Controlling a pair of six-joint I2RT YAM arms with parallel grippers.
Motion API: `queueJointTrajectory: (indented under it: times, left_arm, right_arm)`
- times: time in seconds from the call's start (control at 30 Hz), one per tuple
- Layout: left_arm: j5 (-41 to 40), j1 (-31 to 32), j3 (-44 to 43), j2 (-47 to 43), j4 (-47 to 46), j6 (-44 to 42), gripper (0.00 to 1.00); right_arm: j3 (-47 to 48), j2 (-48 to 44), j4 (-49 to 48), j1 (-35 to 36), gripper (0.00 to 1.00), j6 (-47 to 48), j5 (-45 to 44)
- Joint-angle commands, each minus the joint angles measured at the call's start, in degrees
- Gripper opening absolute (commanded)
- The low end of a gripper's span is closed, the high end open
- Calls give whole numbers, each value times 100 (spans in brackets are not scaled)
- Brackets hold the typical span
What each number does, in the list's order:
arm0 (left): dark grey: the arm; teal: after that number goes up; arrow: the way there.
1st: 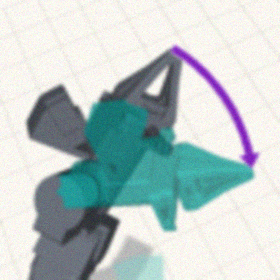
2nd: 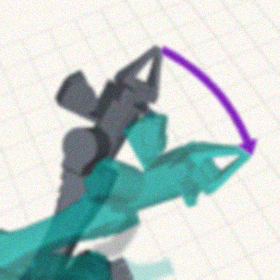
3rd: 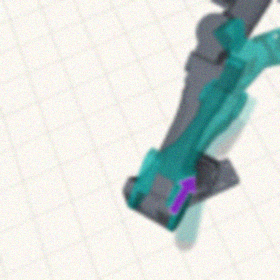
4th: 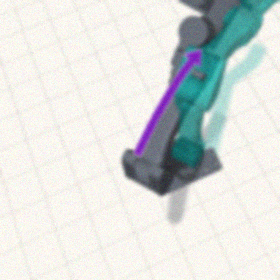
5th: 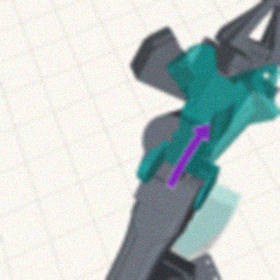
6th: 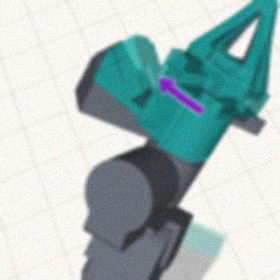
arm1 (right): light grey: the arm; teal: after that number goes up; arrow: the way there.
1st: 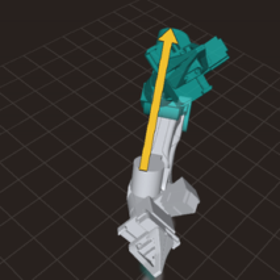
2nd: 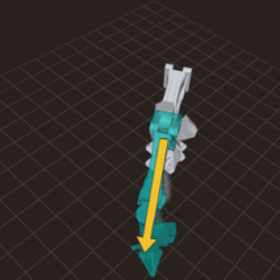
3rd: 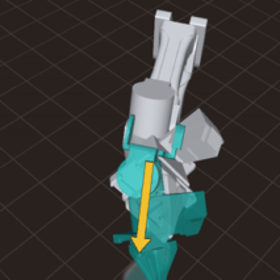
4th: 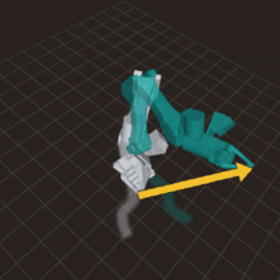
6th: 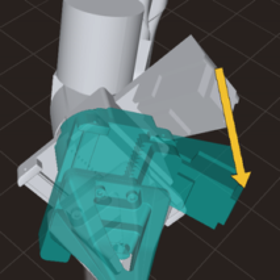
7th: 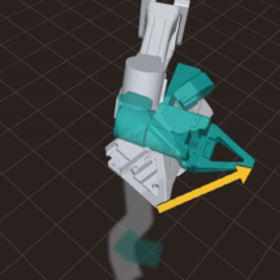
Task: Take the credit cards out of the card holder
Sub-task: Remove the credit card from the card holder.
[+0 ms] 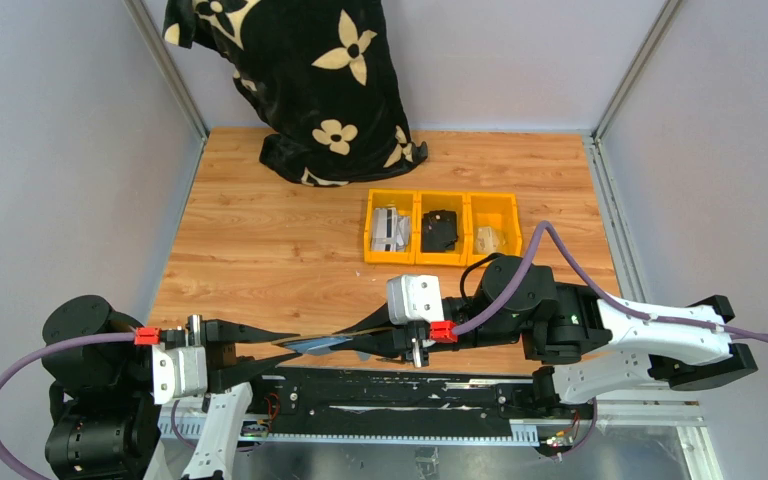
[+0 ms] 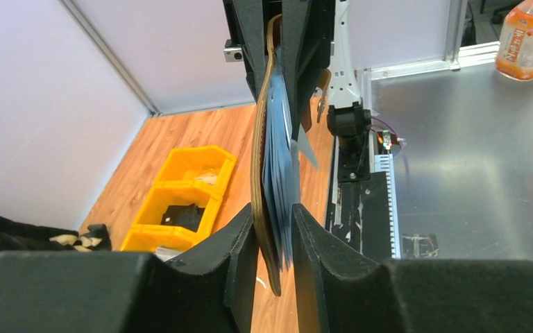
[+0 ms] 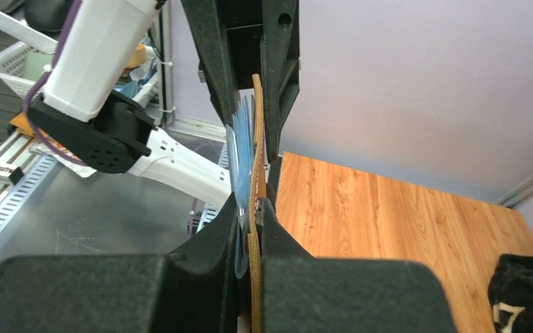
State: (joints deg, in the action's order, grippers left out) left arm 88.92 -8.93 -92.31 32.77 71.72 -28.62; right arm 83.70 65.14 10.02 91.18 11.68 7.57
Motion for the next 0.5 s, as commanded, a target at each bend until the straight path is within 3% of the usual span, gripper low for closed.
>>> queueJointTrajectory:
  times: [0.0, 0.47]
  left_arm:
    - [116, 128, -42, 92, -55, 130, 30]
    - [116, 164, 203, -90, -64, 207, 36]
  right_arm:
    - [-27, -48, -41, -90, 0, -158, 550]
    - [59, 214, -344, -144, 0, -342, 664]
